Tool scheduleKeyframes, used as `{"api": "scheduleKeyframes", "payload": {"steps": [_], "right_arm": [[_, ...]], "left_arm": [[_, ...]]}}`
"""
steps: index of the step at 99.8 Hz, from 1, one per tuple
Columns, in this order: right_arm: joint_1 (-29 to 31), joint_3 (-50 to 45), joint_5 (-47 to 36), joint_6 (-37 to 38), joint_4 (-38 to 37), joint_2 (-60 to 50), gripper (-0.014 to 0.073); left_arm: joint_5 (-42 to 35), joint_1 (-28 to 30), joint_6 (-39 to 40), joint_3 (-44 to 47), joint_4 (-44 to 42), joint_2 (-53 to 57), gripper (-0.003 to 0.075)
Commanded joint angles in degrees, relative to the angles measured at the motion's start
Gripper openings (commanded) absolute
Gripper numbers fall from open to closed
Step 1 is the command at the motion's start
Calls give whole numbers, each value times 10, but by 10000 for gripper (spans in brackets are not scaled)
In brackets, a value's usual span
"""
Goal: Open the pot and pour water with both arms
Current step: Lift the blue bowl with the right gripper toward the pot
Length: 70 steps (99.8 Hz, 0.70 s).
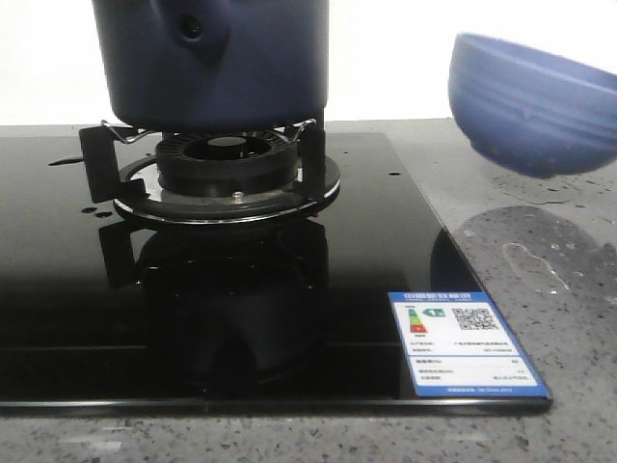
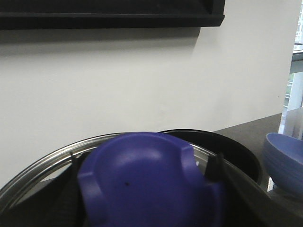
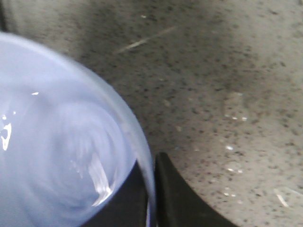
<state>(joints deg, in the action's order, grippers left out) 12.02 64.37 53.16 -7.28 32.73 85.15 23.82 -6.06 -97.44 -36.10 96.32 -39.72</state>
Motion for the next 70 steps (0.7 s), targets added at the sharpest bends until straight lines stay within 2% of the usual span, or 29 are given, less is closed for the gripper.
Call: {"api": "scheduleKeyframes", "payload": {"steps": [1,32,70], "right_arm": [[2,23,-9,-14,48,-31,-67],[-66,154,62,-14,49,-37,-58],[-167,435,138,21,32,53,-40]], "left_arm": [[7,-4,4,-19,33,3,251],[8,-4,4,-19,34,3,251],[8,-4,4,-19,36,5,251]]}}
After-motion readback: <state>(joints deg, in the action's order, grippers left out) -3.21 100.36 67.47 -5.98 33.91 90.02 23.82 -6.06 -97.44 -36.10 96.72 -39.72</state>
